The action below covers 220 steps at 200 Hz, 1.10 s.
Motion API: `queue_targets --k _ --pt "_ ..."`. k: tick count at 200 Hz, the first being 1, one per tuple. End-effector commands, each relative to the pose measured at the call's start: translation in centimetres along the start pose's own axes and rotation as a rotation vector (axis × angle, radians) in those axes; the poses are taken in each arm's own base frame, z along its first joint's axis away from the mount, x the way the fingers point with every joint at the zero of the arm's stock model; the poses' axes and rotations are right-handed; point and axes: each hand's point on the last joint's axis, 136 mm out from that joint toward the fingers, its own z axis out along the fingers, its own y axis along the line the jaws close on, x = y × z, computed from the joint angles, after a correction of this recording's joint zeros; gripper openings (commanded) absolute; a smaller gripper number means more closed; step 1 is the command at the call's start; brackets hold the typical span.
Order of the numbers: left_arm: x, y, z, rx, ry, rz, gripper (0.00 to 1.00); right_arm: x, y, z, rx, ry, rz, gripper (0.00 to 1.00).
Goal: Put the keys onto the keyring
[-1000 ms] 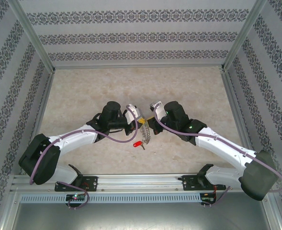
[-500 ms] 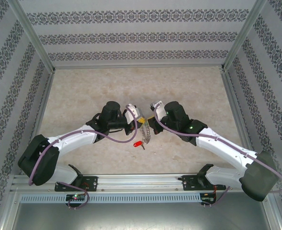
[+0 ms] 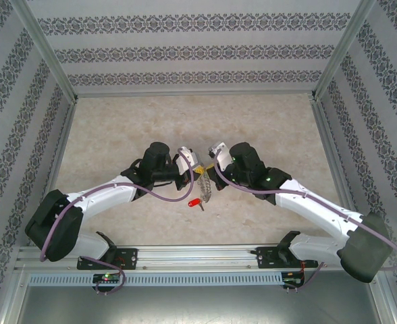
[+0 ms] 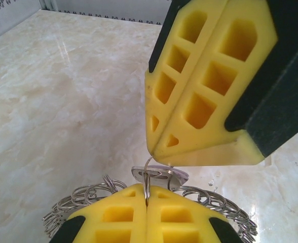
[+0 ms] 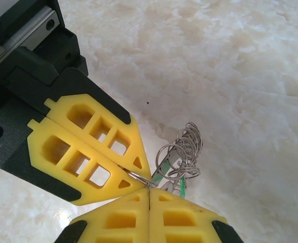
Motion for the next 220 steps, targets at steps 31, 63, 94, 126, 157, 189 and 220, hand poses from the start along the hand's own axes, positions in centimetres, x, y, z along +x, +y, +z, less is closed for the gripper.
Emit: queue_targets --k 31,63,94,126,157,189,220 --pt "-1.5 -0.1 -0.2 0.012 -0.002 0.03 0.13 -1.7 1.5 -0.3 -0.044 -0.016 -0.075 0.0" --pt "-1.8 -0.3 -0.2 0.031 0.005 0.04 0.18 -2.3 1.5 -0.7 -0.045 -0.049 -0.072 0.0" --pt "-1.7 -0.6 -0.3 0.044 0.015 0.043 0.22 -2.5 1.4 -0.9 -0.048 -0.061 -0.064 0.0" --pt "-1.6 -0.7 -0.3 0.05 0.021 0.047 0.23 -2.5 1.4 -1.0 -0.054 -0.069 -0.049 0.0" --pt "-1.7 -0.6 -0.2 0.048 0.018 0.049 0.23 -2.4 1.5 -0.9 -0.065 -0.068 -0.038 0.0" --pt "-1.5 -0.5 -0.2 0.04 0.021 0.049 0.15 -2.0 0.8 -0.9 -0.027 -0.061 -0.032 0.0" --pt "-1.1 -0.6 -0.3 0.039 0.036 0.047 0.05 -1.4 -0.5 -0.8 0.034 -0.046 0.007 0.0"
